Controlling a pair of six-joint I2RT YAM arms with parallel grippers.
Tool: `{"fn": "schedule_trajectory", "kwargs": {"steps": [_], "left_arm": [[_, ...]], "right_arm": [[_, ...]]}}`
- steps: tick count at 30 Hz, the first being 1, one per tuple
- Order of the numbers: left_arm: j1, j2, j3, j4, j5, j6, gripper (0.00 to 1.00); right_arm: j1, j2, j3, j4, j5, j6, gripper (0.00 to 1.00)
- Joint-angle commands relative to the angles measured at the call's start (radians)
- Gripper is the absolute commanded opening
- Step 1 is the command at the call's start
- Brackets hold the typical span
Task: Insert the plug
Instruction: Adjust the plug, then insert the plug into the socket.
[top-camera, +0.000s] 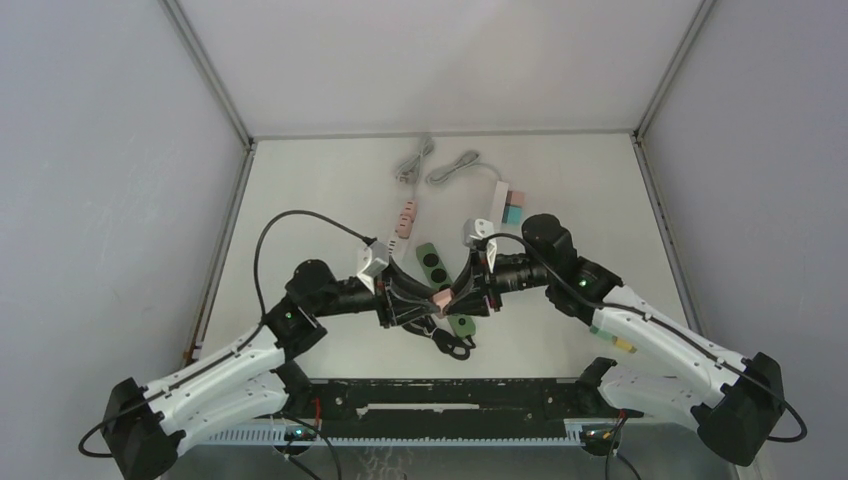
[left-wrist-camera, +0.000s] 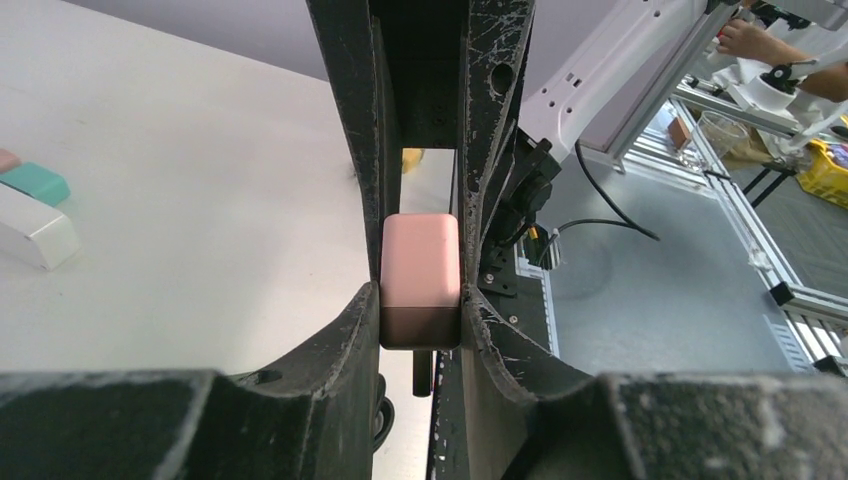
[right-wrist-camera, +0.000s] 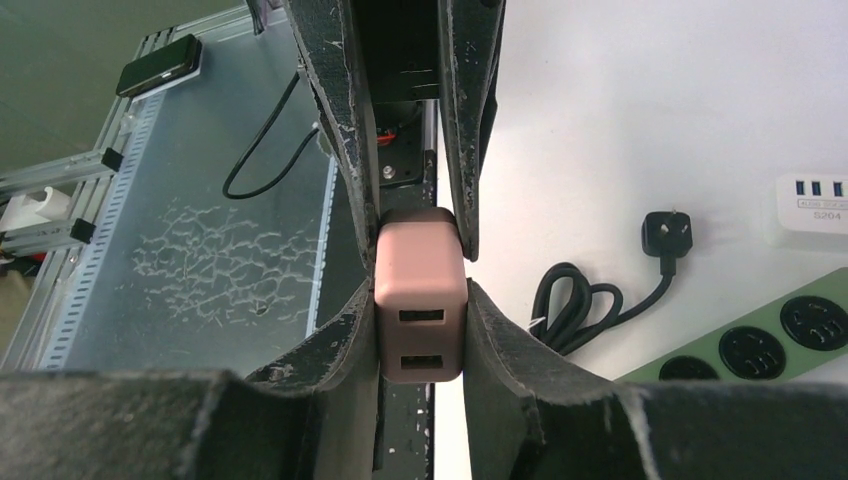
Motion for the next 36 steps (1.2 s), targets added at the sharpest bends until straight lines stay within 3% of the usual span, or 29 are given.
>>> {"fn": "schedule_trajectory", "kwargs": {"steps": [1, 10, 12, 15, 19, 25, 36], "left_arm": [[0.003, -0.073, 0.058, -0.046, -0.151, -0.015, 0.41], [0.004, -0.248, 0.044, -0.304, -0.542, -0.086, 0.68], [0.004, -0.275, 0.033, -0.345, -0.635, -0.128, 0.79], [0.006, -0.291, 0.028, -0.405, -0.744, -0.18, 0.91], [0.018, -0.249, 0.073, -0.512, -0.854, -0.209, 1.0], [0.108, -0.066, 0.124, -0.527, -0.797, -0.288, 0.99], [0.243, 0.343, 0.263, -0.438, -0.557, -0.389, 0.82]], "right_arm": [[0.038, -0.043, 0.077, -0.033, 0.064, 0.056, 0.0], [0.094, -0.103, 0.172, -0.255, 0.383, 0.187, 0.0], [0.106, -0.106, 0.192, -0.315, 0.453, 0.207, 0.0], [0.115, -0.092, 0.233, -0.397, 0.548, 0.23, 0.0], [0.115, -0.039, 0.282, -0.478, 0.707, 0.274, 0.0], [0.109, 0.08, 0.38, -0.589, 0.803, 0.258, 0.0], [0.052, 0.489, 0.699, -0.813, 0.832, 0.263, 0.0]]}}
